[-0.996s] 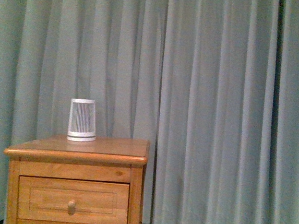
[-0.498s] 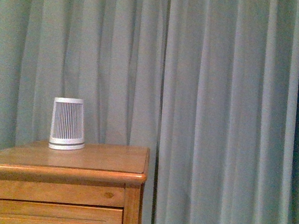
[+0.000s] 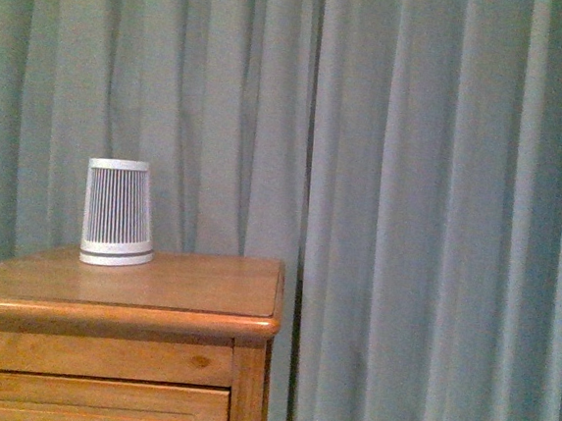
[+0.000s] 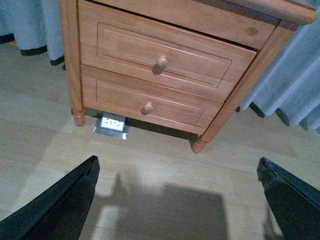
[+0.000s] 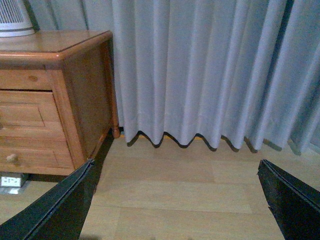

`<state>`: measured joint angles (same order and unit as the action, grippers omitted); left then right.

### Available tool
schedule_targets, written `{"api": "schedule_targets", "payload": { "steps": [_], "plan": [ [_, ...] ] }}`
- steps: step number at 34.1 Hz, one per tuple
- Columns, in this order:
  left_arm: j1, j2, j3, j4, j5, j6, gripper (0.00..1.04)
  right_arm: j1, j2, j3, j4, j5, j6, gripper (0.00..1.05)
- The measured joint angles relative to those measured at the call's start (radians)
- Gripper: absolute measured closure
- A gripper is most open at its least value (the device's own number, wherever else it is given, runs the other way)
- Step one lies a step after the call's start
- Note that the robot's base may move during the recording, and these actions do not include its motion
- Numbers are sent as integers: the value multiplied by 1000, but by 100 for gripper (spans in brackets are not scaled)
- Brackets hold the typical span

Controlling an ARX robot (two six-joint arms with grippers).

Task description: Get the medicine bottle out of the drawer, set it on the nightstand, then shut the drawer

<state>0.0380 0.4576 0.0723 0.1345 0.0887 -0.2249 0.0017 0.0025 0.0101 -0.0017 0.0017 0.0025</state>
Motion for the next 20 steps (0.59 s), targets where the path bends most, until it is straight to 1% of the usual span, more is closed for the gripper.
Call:
{"api": "schedule_targets", "payload": {
  "steps": [2,5,8,10,11,14,20],
  "plan": [
    [-15,125,0,126,-25,3,7,0,0,0,0,0,0,7],
    [-60,383,29,369,-62,8,7,0,0,0,0,0,0,7],
    [-117,726,118,661,-94,31,7,0,0,0,0,0,0,7],
    [-137,912,188,778,-110,42,7,0,0,0,0,0,0,7],
    [-145,1006,229,816,-122,47,7,0,0,0,0,0,0,7],
    [-164,1212,334,866,-155,69,7,0,0,0,0,0,0,7],
    [-175,1400,484,902,-173,140,7,0,0,0,0,0,0,7]
  ]
}}
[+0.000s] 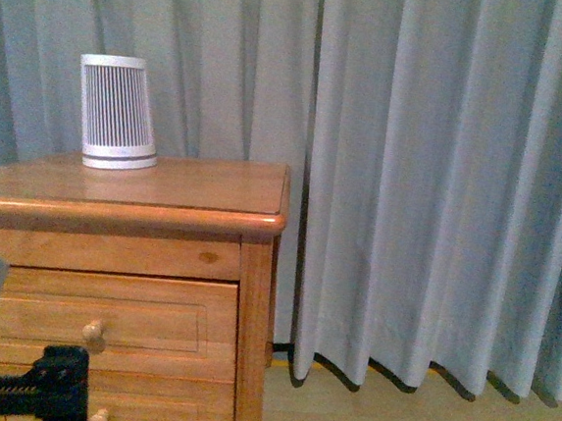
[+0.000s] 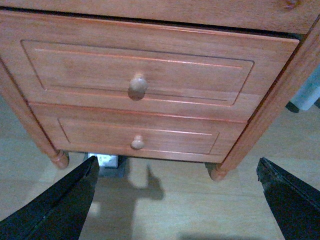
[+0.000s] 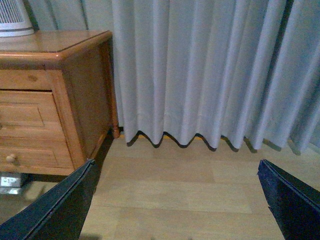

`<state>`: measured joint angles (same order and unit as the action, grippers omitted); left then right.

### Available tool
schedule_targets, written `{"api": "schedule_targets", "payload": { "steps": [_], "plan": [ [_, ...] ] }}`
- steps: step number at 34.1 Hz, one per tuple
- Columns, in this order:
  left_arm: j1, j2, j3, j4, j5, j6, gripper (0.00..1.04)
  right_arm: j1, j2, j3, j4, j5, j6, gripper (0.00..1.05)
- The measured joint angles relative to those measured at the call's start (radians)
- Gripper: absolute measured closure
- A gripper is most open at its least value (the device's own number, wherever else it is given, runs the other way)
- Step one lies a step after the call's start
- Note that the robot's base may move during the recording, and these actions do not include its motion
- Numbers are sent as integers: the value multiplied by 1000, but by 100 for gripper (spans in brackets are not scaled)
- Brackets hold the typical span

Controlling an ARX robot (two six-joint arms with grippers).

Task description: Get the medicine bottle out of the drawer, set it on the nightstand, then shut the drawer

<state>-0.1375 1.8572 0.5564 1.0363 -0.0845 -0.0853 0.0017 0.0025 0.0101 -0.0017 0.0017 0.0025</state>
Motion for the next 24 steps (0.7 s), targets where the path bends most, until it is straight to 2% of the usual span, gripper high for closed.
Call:
{"api": "schedule_targets", "payload": {
  "steps": [9,16,24],
  "plan": [
    [18,190,193,26,34,121,7,0,0,0,0,0,0,7],
    [60,303,315,38,164,166,7,0,0,0,0,0,0,7],
    [86,377,408,24,208,175,7,0,0,0,0,0,0,7]
  ]
}}
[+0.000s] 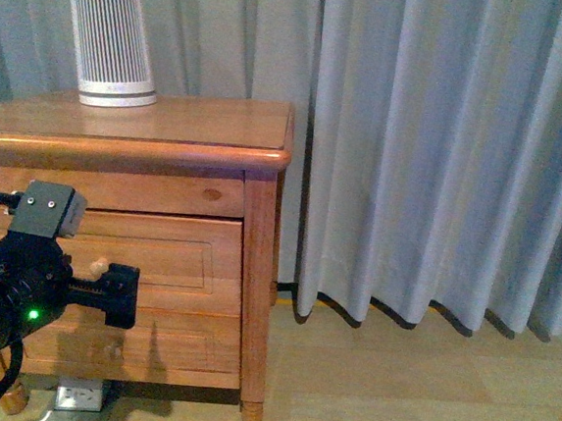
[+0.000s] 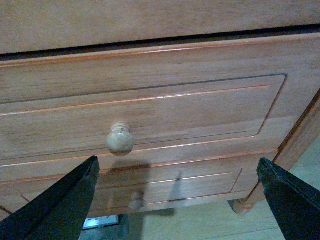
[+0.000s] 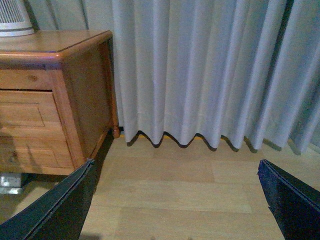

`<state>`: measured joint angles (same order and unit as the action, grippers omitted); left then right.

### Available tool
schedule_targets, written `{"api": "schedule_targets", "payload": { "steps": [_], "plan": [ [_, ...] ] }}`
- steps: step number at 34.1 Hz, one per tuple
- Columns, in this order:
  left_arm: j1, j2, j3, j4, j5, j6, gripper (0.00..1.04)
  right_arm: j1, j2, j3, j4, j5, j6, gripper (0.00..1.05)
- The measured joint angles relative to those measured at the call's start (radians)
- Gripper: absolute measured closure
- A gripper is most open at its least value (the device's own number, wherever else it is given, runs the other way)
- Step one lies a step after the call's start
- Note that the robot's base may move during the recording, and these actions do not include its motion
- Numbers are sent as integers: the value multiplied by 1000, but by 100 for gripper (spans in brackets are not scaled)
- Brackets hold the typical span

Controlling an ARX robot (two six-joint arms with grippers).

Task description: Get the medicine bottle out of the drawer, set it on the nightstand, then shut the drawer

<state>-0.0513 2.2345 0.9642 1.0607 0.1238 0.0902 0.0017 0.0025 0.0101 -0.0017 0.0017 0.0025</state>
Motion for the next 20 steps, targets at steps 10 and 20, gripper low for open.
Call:
{"api": "schedule_targets", "payload": {
  "steps": [10,20],
  "plan": [
    [24,110,146,-64,24,-7,7,0,0,0,0,0,0,7],
    [27,192,254,-106,8,-17,7,0,0,0,0,0,0,7]
  ]
}}
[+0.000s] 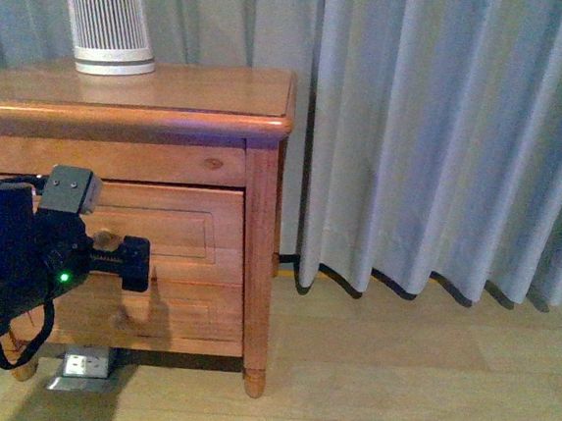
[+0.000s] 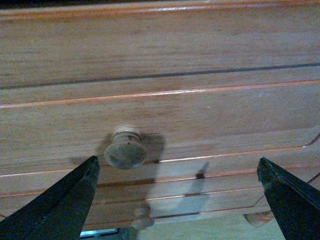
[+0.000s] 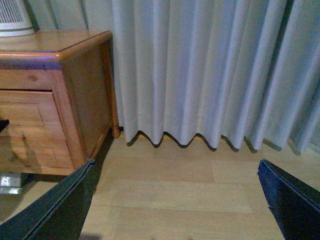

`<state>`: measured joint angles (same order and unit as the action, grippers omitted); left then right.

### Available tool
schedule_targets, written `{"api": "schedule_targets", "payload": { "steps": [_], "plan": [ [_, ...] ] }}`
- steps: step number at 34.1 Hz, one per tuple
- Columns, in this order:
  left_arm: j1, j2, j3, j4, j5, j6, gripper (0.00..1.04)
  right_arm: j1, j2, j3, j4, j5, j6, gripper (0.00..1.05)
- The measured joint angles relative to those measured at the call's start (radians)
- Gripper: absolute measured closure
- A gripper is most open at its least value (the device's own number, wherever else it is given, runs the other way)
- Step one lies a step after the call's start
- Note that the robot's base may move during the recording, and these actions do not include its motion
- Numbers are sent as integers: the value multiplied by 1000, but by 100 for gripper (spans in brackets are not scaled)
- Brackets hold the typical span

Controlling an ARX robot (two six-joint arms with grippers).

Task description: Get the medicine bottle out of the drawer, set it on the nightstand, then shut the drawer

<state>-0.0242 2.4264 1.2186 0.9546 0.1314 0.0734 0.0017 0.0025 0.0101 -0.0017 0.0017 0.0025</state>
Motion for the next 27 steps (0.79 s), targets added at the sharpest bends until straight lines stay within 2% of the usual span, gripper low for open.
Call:
{"api": "schedule_targets", "payload": {
  "steps": [25,27],
  "plan": [
    [27,66,117,-52,-29,21,7,0,0,0,0,0,0,7],
    [27,67,118,-61,-30,24,17,0,0,0,0,0,0,7]
  ]
}}
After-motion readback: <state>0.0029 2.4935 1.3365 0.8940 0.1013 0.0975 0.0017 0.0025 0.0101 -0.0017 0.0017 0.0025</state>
